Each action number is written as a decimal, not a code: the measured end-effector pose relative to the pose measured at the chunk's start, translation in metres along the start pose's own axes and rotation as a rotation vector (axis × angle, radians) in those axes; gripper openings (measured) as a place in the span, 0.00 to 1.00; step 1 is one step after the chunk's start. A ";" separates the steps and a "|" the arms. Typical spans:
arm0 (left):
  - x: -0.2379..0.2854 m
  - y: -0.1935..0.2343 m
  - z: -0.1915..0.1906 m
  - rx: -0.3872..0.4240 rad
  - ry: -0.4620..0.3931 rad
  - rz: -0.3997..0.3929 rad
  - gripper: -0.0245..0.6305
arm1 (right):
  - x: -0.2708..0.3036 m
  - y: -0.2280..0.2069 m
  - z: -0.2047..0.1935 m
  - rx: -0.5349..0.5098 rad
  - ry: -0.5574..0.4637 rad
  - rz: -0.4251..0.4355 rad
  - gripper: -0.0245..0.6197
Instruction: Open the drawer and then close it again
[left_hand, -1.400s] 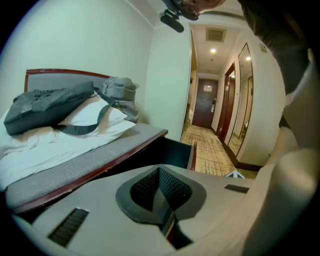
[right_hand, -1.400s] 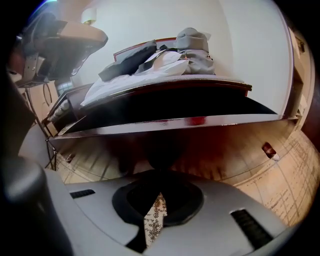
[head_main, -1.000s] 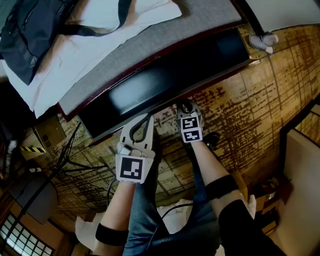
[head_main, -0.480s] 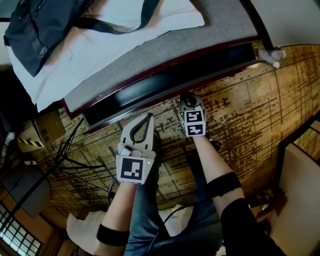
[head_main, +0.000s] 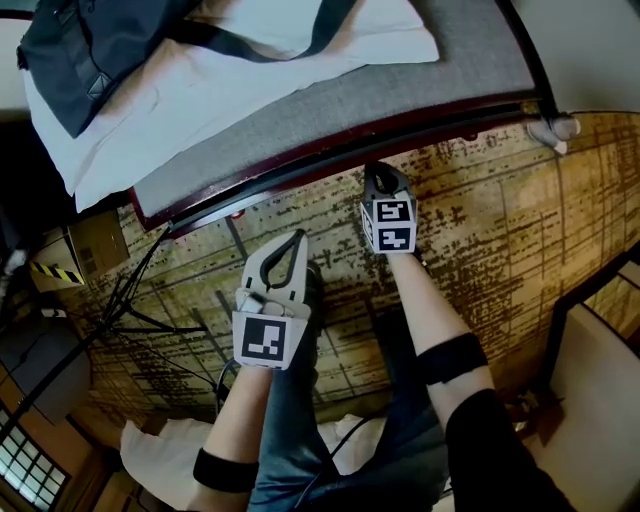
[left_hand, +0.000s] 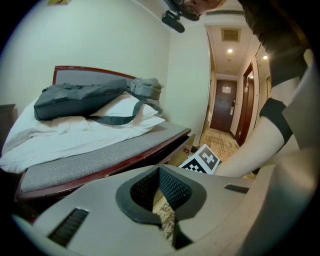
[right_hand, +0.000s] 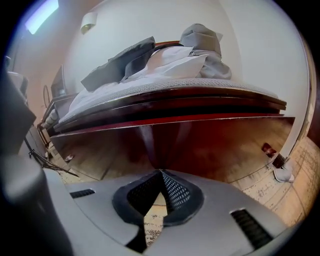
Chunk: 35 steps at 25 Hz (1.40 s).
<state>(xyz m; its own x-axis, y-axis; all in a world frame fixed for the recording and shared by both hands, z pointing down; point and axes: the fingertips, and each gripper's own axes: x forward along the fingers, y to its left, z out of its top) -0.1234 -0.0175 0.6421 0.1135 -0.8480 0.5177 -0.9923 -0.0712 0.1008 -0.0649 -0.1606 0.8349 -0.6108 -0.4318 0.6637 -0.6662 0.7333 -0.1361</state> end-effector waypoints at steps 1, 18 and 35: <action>0.000 0.002 -0.001 0.000 -0.001 0.004 0.04 | 0.004 0.000 0.003 -0.005 0.002 0.003 0.04; -0.007 0.018 0.005 0.005 -0.024 0.050 0.04 | 0.029 -0.003 0.027 -0.007 0.008 -0.009 0.04; -0.085 0.005 0.084 -0.046 -0.001 0.104 0.04 | -0.096 0.014 0.110 -0.102 -0.004 0.043 0.04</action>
<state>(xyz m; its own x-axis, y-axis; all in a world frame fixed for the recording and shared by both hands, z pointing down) -0.1420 0.0104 0.5272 0.0101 -0.8499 0.5269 -0.9955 0.0411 0.0853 -0.0623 -0.1664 0.6885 -0.6401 -0.4007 0.6555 -0.5922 0.8009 -0.0888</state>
